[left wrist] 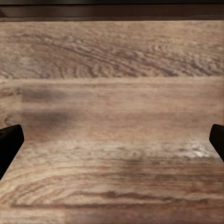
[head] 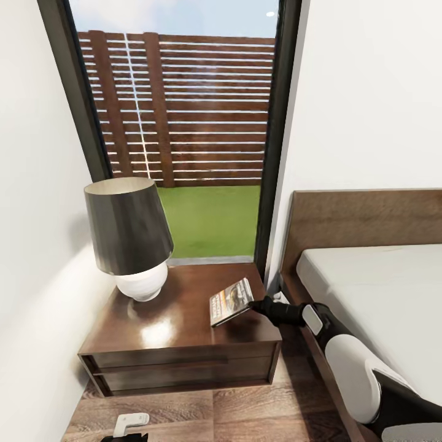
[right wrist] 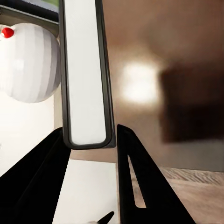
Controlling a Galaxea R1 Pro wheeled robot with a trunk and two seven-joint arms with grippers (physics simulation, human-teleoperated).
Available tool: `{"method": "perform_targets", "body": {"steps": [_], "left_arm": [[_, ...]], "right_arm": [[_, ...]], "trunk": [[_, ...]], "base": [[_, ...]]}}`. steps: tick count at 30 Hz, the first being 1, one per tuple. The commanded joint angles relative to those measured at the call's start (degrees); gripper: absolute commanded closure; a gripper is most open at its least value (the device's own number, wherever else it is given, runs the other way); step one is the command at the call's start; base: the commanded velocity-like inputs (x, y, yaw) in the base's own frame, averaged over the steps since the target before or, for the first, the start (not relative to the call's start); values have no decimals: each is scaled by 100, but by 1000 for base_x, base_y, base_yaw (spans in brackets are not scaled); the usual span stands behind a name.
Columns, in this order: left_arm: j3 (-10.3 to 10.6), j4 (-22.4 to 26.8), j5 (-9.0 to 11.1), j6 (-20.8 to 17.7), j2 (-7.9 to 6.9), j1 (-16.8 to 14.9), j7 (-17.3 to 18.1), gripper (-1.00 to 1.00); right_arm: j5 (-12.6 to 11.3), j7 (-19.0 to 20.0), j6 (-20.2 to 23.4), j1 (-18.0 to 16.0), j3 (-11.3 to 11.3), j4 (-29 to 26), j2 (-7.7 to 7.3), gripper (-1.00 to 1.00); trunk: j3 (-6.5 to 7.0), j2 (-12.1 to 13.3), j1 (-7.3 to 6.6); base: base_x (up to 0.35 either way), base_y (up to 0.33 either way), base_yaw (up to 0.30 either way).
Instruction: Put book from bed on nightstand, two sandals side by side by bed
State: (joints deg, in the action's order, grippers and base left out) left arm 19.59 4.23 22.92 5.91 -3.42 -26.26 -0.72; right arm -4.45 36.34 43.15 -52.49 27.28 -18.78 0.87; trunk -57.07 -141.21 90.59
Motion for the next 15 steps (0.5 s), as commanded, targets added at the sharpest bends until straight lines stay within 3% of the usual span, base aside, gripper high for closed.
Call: {"method": "perform_targets", "body": {"steps": [1, 11, 15], "left_arm": [[48, -1, 46, 15, -1, -2, -7, -100], [47, -1, 46, 15, -1, -2, -8, -100], [46, -1, 46, 15, -1, -2, -8, -100]], "right_arm": [[-46, -22, 49, -10, 21, 5, 1, 100], [-47, -31, 53, -37, 39, 50, -9, 100], [-47, -31, 50, -40, 45, 50, -22, 100]], "trunk": [[-5, -2, -1], [-5, -2, -1], [-77, -162, 87]], "base": [[0, 0, 0], [0, 0, 0], [0, 0, 0]]}}
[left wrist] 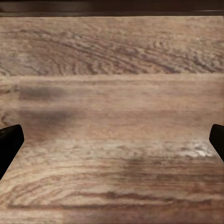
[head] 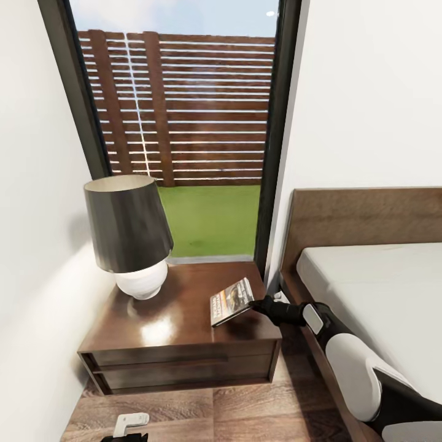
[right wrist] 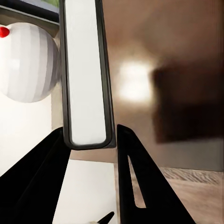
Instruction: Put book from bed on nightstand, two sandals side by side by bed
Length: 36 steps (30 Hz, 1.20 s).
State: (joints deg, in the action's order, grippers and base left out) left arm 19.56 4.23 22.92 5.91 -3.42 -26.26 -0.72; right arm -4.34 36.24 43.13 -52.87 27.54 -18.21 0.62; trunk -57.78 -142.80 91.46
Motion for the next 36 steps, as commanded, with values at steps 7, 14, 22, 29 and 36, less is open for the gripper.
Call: {"method": "perform_targets", "body": {"steps": [7, 14, 22, 29, 36], "left_arm": [[41, -1, 46, 15, -1, -2, -8, -100], [31, -1, 46, 15, -1, -2, -8, -100], [27, -1, 46, 34, -1, -2, -9, -100], [30, -1, 46, 105, -1, -2, -8, -100], [27, -1, 46, 118, -1, -2, -12, -100]], "right_arm": [[-56, -22, 47, -3, 101, -8, -41, 100], [-58, -27, 37, -4, 140, -9, -51, 100], [-58, -29, 24, -4, 148, -15, -53, 100], [-59, -35, 20, -44, 140, -21, -19, 100], [-51, -41, 20, -134, 138, -17, -10, 100]], "trunk": [[-46, -45, 24], [-46, -45, 24], [-90, -48, 29], [-134, -50, 34], [-134, -50, 34]], "base": [[0, 0, 0], [0, 0, 0], [0, 0, 0], [0, 0, 0], [0, 0, 0]]}}
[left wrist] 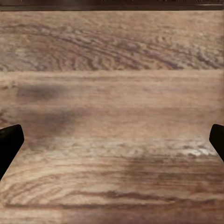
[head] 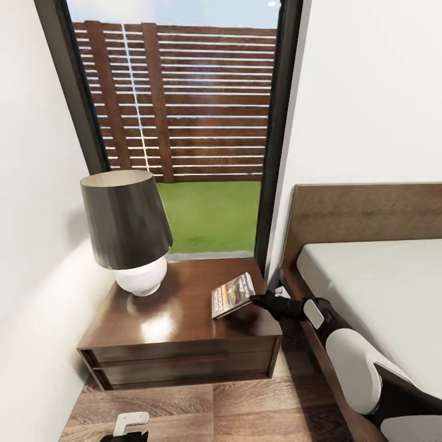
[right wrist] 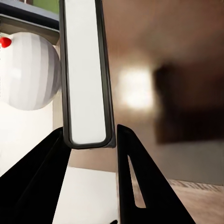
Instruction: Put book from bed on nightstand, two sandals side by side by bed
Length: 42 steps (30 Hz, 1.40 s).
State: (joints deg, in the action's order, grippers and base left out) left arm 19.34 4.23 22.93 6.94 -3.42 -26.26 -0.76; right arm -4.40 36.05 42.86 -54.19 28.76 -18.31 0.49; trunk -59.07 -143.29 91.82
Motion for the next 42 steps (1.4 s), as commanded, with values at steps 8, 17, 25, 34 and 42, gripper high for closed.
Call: {"method": "perform_targets", "body": {"steps": [8, 17, 25, 34, 42], "left_arm": [[52, -1, 43, 18, -1, -2, -8, -100], [52, -1, 45, 19, -1, -2, -11, -100], [52, -1, 45, 21, -1, -2, -12, -100], [52, -1, 45, 24, -1, -2, -12, -100], [55, -1, 45, 27, -1, -2, -12, -100]], "right_arm": [[-50, -129, 47, -74, 16, -9, -11, 100], [-52, -241, 47, -145, 16, -7, -6, 100], [-51, -266, 47, -166, 16, -6, 6, 100], [-52, -410, 47, -199, 16, -6, 17, 100], [-53, -475, 47, -220, 16, -5, 32, 100]], "trunk": [[-27, -3, 1], [-160, -11, 17], [-160, -11, 17], [-249, -17, 27], [-249, -17, 27]], "base": [[0, 0, 0], [0, 0, 0], [0, 0, 0], [0, 0, 0], [0, 0, 0]]}}
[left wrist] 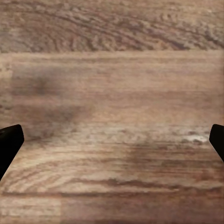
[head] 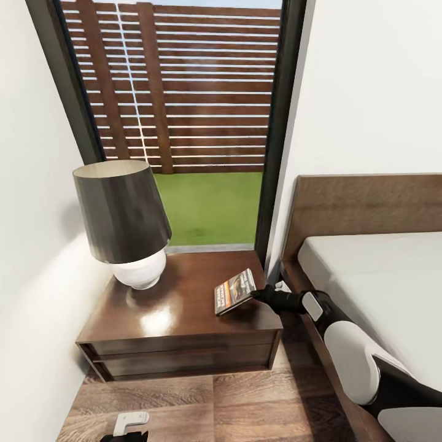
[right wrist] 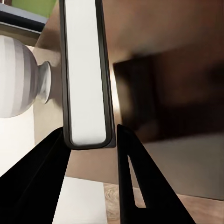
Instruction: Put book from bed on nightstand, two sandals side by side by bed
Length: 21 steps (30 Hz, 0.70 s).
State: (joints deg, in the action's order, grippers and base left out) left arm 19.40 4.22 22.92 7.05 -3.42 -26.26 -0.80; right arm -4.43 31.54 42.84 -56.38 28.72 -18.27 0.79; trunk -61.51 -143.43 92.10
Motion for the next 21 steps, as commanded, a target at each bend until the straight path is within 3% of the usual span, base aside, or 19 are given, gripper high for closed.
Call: {"method": "perform_targets", "body": {"steps": [1, 11, 15, 21], "left_arm": [[48, -1, 45, 14, -1, -2, -8, -100], [53, -1, 43, 14, -1, -2, -8, -100], [54, -1, 43, 15, -1, -2, -8, -100], [55, -1, 44, 16, -1, -2, -8, -100]], "right_arm": [[-49, -25, 49, -2, 19, -9, 4, 100], [-49, -33, 46, -4, 19, -9, 7, 100], [-49, -33, 43, -4, 19, -10, 8, 100], [-49, -34, 40, -5, 19, -9, 7, 100]], "trunk": [[-5, -2, -1], [-5, -2, -1], [-94, -7, 9], [-94, -7, 9]], "base": [[0, 0, 0], [0, 0, 0], [0, 0, 0], [0, 0, 0]]}}
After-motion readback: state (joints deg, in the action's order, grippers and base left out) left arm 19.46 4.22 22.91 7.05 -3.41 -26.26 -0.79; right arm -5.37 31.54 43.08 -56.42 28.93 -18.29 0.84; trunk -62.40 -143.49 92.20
